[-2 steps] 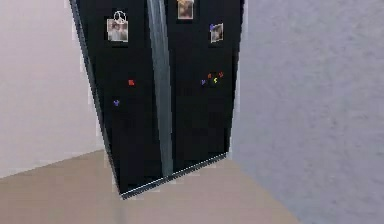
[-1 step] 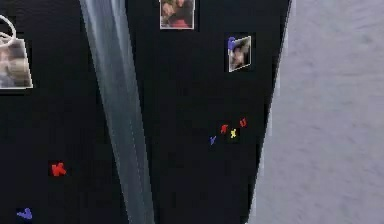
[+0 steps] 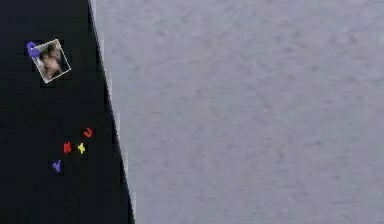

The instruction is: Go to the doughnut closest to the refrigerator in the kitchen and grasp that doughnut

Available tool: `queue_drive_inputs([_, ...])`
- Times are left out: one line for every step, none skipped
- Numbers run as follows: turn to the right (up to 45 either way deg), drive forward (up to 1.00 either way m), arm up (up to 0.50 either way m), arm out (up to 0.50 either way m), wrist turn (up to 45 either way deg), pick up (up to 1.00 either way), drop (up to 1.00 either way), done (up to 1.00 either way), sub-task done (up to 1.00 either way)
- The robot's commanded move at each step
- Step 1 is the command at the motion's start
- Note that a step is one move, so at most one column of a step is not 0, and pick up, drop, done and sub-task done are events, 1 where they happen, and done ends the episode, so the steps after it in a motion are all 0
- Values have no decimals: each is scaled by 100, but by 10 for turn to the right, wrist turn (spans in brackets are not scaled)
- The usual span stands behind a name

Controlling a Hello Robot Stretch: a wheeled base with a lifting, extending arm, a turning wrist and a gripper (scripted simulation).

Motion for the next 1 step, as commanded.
queue_drive_inputs([450,0,0,0,0,0,0,0,0])
